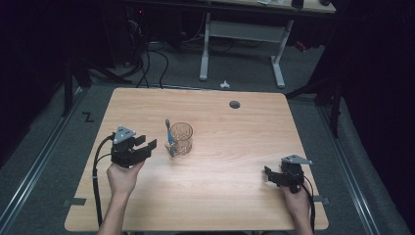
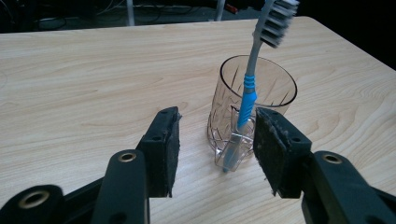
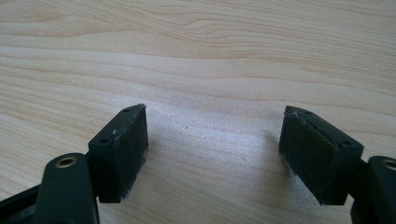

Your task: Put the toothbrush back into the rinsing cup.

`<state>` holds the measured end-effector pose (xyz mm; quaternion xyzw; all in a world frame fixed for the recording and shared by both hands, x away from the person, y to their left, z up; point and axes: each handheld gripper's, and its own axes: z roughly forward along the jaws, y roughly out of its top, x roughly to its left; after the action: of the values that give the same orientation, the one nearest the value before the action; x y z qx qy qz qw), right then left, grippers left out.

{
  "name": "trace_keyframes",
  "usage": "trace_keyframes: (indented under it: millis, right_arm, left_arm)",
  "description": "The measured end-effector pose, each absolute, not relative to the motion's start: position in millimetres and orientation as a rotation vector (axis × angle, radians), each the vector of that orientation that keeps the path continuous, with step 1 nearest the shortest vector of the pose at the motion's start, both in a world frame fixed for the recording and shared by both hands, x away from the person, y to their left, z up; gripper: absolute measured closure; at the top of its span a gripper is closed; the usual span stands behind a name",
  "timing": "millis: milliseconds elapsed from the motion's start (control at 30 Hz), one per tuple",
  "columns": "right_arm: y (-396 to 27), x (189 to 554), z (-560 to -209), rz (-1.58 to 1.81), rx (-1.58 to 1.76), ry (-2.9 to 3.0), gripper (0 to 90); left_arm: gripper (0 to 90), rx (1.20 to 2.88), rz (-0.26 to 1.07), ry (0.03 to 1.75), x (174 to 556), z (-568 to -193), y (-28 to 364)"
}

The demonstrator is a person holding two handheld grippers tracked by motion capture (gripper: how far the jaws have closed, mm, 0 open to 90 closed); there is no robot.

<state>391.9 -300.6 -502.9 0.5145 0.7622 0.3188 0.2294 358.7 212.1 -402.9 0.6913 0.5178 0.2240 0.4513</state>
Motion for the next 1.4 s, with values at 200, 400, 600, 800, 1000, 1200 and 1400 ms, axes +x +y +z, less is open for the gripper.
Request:
trace_keyframes:
  millis: [200,400,600,800,1000,1200,1400]
  right_arm:
    - [-301,392,-503,0.878,1.416,2.098,24.2]
    - [-301,392,-503,0.877,1.416,2.098,24.2]
    - [-301,392,-503,0.878,1.416,2.098,24.2]
    - [-301,392,-503,0.877,1.416,2.098,24.2]
    - [-301,392,-503,0.878,1.416,2.098,24.2]
    - [-301,392,-503,0.877,1.416,2.098,24.2]
    - [-301,392,-503,0.877,1.416,2.098,24.2]
  left_arm:
    - [51.1,1.712,0.559,1.286,354,-405,214]
    - [51.1,1.699,0.562,1.3,349,-408,218]
    - [51.0,1.696,0.556,1.31,345,-411,221]
    - [51.0,1.693,0.557,1.318,343,-414,223]
    - [51.0,1.69,0.558,1.327,339,-415,226]
    - [51.0,1.688,0.554,1.344,335,-421,229]
    - [50.9,1.68,0.552,1.355,332,-424,231]
